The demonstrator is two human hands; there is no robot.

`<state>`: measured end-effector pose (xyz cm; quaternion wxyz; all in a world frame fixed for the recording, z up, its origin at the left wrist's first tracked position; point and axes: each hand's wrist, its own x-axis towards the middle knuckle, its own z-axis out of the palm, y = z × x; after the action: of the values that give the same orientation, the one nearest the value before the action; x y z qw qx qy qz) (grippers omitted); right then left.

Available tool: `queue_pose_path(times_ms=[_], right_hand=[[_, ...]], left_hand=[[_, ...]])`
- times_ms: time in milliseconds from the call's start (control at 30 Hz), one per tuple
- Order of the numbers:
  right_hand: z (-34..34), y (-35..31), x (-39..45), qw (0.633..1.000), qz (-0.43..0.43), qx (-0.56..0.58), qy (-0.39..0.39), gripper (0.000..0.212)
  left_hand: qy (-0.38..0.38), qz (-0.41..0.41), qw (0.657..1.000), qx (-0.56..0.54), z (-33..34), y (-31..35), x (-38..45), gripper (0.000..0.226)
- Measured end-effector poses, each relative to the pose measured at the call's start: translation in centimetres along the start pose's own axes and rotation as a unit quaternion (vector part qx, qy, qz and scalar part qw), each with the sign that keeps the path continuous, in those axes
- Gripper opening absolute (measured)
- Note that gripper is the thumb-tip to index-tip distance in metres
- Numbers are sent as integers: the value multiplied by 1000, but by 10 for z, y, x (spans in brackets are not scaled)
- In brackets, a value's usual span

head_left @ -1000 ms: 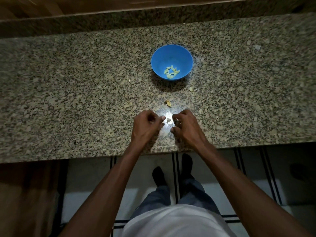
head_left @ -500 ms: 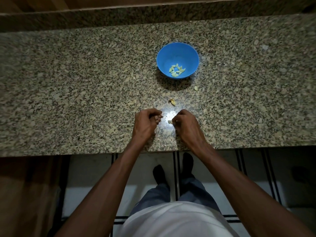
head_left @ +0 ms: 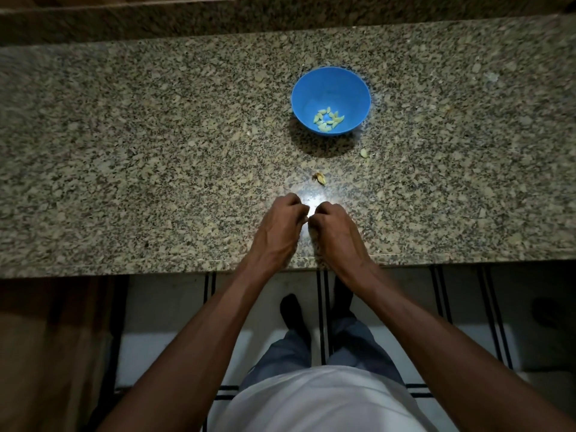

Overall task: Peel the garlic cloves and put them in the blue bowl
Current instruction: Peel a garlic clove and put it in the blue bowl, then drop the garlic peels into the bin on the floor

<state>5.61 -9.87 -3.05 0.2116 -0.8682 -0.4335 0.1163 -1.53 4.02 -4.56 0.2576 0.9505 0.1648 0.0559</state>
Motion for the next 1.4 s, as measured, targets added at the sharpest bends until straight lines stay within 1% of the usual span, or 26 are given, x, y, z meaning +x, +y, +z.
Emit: queue_pose_path(times_ms=[67, 133, 200, 233, 267, 300, 333, 367, 400, 433, 467, 500, 533, 567, 633, 700, 767, 800, 900, 967, 1033, 1100, 1167, 1233, 1300, 1400], right_hand=[[-2, 6, -5, 1000, -1, -16, -10, 9], [-5, 18, -10, 999, 41, -25, -2, 13], [-10, 26, -11, 996, 91, -10, 14, 19], [-12, 28, -10, 994, 108, 27, 12, 20], [-13, 26, -9, 987, 130, 99, -1, 18], [-14, 20, -8, 966, 161, 200, -31, 12], [-14, 12, -9, 931, 198, 299, -64, 7], [-14, 4, -8, 885, 236, 391, -87, 6], [-11, -2, -5, 843, 266, 455, -103, 7], [-9, -6, -1, 815, 283, 492, -119, 8], [-6, -11, 3, 802, 284, 509, -134, 9], [-2, -21, 9, 800, 269, 516, -150, 9], [3, -32, 17, 801, 241, 521, -168, 7], [9, -46, 22, 802, 210, 528, -185, 4], [24, -78, 26, 801, 151, 530, -234, 6], [44, -120, 23, 785, 103, 534, -296, 9], [65, -161, 8, 754, 89, 547, -354, 12], [78, -182, 2, 746, 82, 543, -377, 10], [117, -243, -28, 747, 64, 507, -425, 10], [146, -285, -57, 744, 48, 485, -456, 10], [177, -322, -88, 740, 40, 467, -482, 9], [211, -358, -119, 735, 31, 450, -507, 10], [242, -389, -150, 728, 22, 435, -529, 12], [270, -413, -180, 730, 12, 414, -543, 13], [295, -429, -205, 732, 7, 392, -557, 12], [331, -446, -234, 730, 0, 359, -582, 12]], left_hand=[[-5, 0, 999, 33, 10, 3, -7, 15], [0, -4, 999, 50, 21, 8, -14, 23], [14, -15, 1000, 23, 29, 14, -21, 27], [22, -40, 999, -16, 30, 18, -24, 26], [35, -83, 994, -68, 29, 22, -27, 23], [48, -141, 981, -127, 27, 25, -30, 21], [64, -208, 959, -183, 22, 26, -33, 20], [86, -268, 930, -235, 16, 26, -37, 17], [114, -319, 898, -280, 11, 23, -43, 14], [144, -360, 861, -329, 6, 21, -51, 10], [175, -392, 821, -378, -2, 18, -61, 9], [206, -412, 784, -416, -12, 12, -72, 9], [236, -424, 756, -438, -21, 5, -82, 11], [264, -432, 734, -453, -30, 0, -93, 13], [322, -450, 684, -475, -45, -11, -121, 13], [376, -464, 634, -492, -61, -23, -157, 11], [428, -466, 593, -498, -76, -27, -200, 14], [460, -463, 564, -506, -82, -32, -224, 16], [533, -461, 487, -516, -92, -50, -300, 25], [567, -472, 450, -503, -90, -65, -359, 30], [579, -494, 428, -488, -84, -79, -419, 31], [580, -518, 425, -463, -79, -92, -476, 28], [581, -538, 412, -451, -70, -100, -530, 24], [585, -556, 398, -435, -59, -109, -579, 21], [595, -560, 368, -443, -44, -119, -617, 19], [625, -545, 304, -469, -24, -130, -660, 22]])
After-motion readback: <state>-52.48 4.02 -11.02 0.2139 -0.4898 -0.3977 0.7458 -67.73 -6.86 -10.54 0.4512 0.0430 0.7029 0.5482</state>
